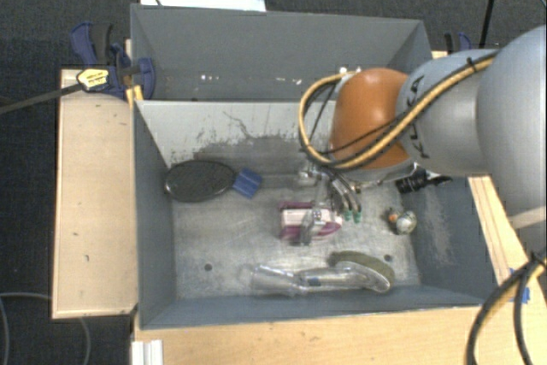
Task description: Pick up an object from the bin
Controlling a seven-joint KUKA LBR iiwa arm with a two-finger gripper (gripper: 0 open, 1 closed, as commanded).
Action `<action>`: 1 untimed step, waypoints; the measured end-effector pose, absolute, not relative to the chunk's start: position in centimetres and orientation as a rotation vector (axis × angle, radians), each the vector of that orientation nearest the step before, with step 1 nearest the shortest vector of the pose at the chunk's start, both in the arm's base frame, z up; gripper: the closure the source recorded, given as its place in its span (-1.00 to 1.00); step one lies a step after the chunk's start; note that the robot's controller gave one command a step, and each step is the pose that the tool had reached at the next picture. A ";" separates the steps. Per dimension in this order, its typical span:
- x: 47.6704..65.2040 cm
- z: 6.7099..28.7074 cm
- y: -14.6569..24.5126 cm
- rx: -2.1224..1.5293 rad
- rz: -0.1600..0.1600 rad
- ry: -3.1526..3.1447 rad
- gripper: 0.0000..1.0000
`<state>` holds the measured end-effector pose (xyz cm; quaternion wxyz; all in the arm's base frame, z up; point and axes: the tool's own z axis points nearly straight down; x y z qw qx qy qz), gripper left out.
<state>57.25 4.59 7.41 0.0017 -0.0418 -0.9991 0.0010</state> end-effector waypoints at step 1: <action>58.4 7.3 8.0 -0.188 0.001 -3.144 -1.00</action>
Offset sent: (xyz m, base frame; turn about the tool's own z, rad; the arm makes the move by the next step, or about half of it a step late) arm 0.0083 0.0345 -0.0041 0.0361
